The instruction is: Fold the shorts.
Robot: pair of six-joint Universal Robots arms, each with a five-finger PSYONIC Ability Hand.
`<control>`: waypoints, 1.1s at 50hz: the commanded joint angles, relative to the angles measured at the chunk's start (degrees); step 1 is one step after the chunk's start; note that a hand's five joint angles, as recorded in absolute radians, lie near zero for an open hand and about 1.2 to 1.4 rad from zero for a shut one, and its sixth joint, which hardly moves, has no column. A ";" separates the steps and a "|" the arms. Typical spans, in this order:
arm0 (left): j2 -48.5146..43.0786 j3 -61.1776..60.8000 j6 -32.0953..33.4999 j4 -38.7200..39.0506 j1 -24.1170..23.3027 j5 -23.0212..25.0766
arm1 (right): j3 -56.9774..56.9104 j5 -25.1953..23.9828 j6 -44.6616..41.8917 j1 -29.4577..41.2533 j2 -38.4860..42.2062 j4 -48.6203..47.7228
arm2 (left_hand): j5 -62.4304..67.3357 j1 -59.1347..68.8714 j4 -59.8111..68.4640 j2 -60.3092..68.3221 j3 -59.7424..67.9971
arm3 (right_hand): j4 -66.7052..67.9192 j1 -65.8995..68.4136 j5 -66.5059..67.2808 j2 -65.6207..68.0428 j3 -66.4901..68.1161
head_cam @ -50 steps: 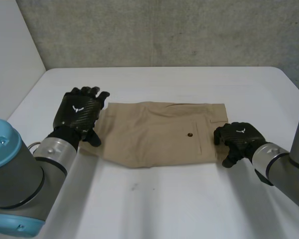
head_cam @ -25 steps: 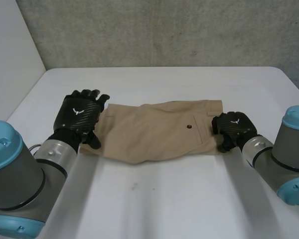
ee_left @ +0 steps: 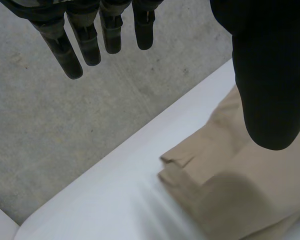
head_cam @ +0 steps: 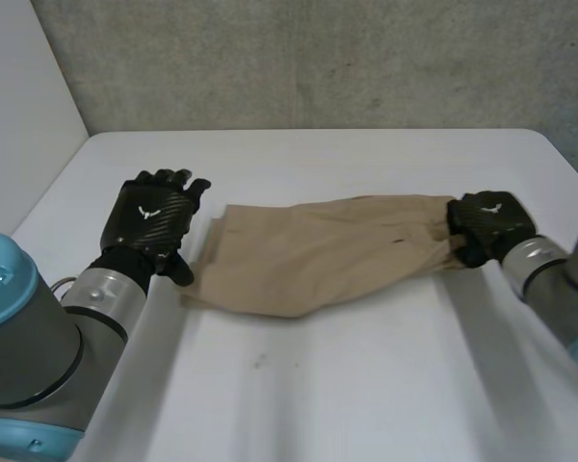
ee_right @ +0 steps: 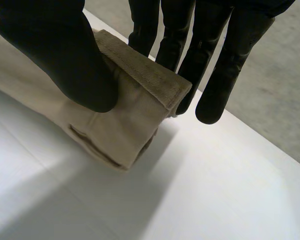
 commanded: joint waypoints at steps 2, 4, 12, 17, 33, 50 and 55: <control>2.06 -0.55 0.00 -0.88 0.00 0.00 | -3.18 0.12 -12.54 -9.86 -1.38 10.01 | -2.65 -1.77 -1.92 -1.65 -2.21 | 11.80 26.13 16.76 12.93 14.51; 2.59 -0.90 0.00 -1.05 0.09 0.00 | -3.97 0.12 -15.35 -10.48 -1.38 10.89 | -2.65 -1.77 -1.92 -1.65 -2.21 | 11.80 26.13 16.76 12.93 14.51; 3.47 -1.25 0.00 -1.58 0.00 0.00 | -13.80 -0.58 -14.41 -2.77 -2.00 11.16 | -2.65 -1.77 -1.92 -1.65 -2.21 | 11.80 26.13 16.76 12.93 14.51; 3.91 -1.43 -0.09 -1.93 0.09 0.00 | -19.61 -1.46 -14.14 7.52 -0.68 10.98 | -2.65 -1.77 -1.92 -1.65 -2.21 | 11.80 26.13 16.76 12.93 14.51; 4.53 -2.31 0.00 -1.93 0.79 0.08 | -23.93 -17.20 -17.65 29.86 16.11 10.11 | -2.65 -1.77 -1.92 -1.65 -2.21 | -18.30 -3.98 -13.35 -17.17 -15.60; -4.95 12.97 -2.72 -1.76 -5.09 0.61 | -18.48 -6.57 7.48 20.81 0.55 7.91 | -2.15 -1.27 -1.42 -1.15 -1.71 | -58.20 -43.87 -53.24 -57.07 -55.49; -15.22 22.71 -7.37 -4.03 -10.36 0.70 | -19.17 0.97 8.28 19.32 5.02 10.53 | -1.31 -0.42 -0.58 -0.31 -0.87 | -58.20 -43.87 -53.24 -57.07 -55.49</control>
